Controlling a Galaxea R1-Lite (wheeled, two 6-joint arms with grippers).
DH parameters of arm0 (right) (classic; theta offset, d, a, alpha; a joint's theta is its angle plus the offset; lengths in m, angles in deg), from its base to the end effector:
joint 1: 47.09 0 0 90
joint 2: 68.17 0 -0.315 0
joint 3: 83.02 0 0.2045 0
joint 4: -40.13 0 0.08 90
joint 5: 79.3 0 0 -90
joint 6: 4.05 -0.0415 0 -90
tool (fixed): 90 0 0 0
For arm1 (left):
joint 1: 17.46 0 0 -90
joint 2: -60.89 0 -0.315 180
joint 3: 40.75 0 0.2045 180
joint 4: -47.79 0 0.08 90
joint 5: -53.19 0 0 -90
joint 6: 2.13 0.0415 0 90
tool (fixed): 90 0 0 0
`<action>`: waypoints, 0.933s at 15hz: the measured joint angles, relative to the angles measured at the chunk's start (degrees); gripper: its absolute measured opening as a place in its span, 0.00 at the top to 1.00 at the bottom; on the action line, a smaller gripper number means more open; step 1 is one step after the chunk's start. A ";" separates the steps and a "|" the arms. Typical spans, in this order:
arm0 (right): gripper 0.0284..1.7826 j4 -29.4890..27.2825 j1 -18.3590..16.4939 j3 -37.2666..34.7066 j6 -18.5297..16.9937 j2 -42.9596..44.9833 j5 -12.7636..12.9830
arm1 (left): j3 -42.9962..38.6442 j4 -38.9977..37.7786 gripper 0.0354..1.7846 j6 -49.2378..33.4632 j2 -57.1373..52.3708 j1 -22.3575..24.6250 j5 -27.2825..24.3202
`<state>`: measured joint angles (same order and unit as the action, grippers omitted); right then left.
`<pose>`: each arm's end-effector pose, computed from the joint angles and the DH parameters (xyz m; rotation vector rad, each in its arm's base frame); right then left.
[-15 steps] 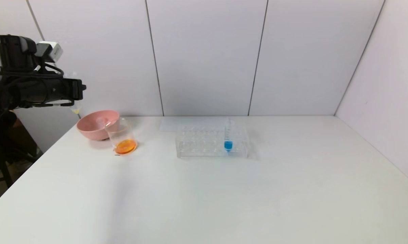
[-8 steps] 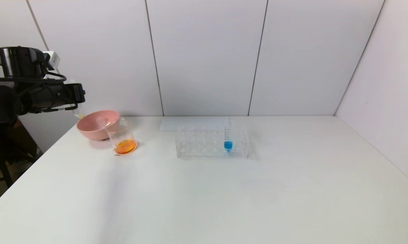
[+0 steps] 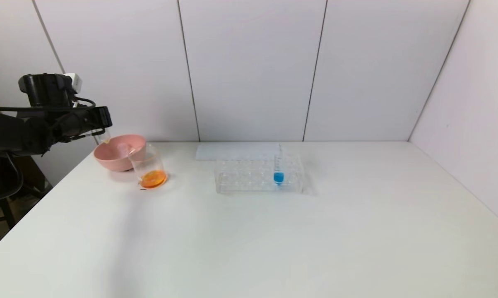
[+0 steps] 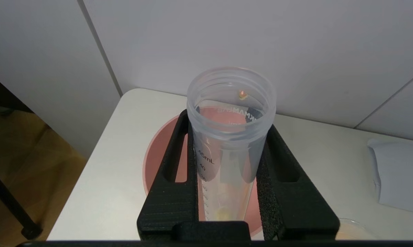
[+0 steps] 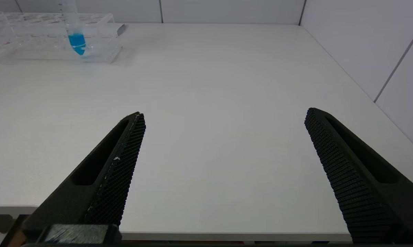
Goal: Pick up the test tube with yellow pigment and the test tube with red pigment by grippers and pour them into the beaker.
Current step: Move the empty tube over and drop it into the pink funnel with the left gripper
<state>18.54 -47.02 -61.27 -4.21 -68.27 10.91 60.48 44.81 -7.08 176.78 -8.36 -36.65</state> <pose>-0.0034 -0.0002 0.0761 0.0028 -0.0011 -0.0024 0.4486 0.0720 0.2070 -0.1018 0.1964 0.1698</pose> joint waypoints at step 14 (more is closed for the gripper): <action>0.05 0.00 0.00 0.00 -0.02 0.00 0.01 | 11.82 0.72 0.74 0.00 14.48 0.13 0.44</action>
<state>18.54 -47.02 -61.27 -4.23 -68.27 10.92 72.30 45.53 -7.08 191.27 -8.23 -36.21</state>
